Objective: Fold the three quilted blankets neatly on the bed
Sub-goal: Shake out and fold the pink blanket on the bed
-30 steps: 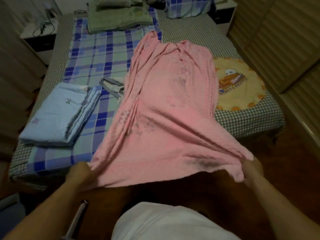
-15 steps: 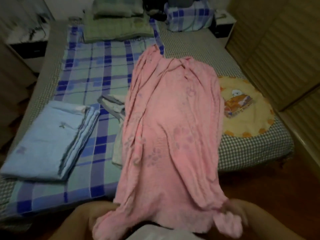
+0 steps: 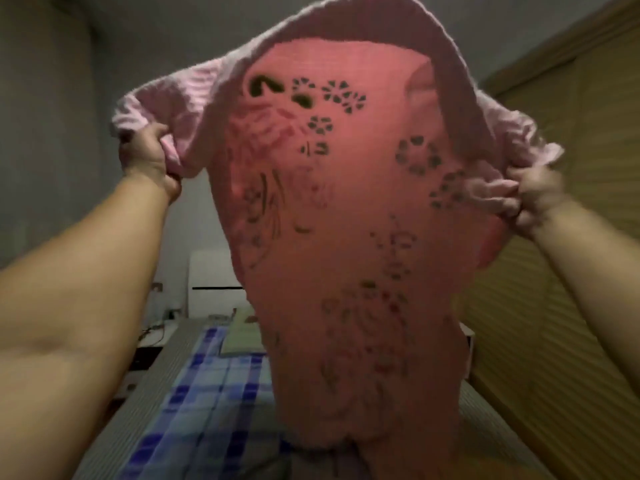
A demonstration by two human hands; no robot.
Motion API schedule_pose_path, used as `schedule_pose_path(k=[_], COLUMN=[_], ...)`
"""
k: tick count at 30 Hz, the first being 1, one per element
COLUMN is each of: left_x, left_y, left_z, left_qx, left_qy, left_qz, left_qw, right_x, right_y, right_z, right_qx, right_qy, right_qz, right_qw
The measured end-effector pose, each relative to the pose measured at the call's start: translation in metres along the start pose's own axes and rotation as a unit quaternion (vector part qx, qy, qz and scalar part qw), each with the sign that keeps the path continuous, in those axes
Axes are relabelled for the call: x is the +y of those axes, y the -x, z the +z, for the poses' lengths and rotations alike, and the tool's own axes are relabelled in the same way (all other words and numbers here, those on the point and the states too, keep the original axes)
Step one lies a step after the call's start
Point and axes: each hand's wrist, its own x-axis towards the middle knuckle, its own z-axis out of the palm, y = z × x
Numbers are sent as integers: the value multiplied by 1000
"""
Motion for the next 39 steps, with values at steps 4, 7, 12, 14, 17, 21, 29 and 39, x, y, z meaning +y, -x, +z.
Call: schedule_pose_path(k=[4, 7, 12, 14, 17, 21, 29, 39], left_x=[46, 74, 56, 47, 40, 47, 59, 84], left_y=[48, 141, 309, 388, 497, 581, 682, 792], left_z=[-54, -86, -213, -266, -340, -429, -451, -444], left_qx=[104, 159, 405, 440, 451, 344, 260, 389], left_qy=[-48, -55, -200, -333, -419, -531, -659, -554], left_qz=[67, 99, 38, -26, -141, -319, -411, -432], left_qw=[991, 981, 891, 834, 775, 706, 573, 595], right_x=[1, 37, 73, 99, 154, 190, 195, 232], right_y=[70, 100, 227, 278, 342, 401, 498, 609], right_z=[-47, -122, -207, -242, -315, -395, -407, -411], right_qx=[217, 210, 150, 195, 174, 64, -72, 16], right_qy=[-18, 62, 232, 274, 430, 520, 499, 627], right_qz=[-14, 58, 226, 250, 239, 300, 436, 376], right_qw=[976, 974, 934, 908, 853, 797, 746, 682])
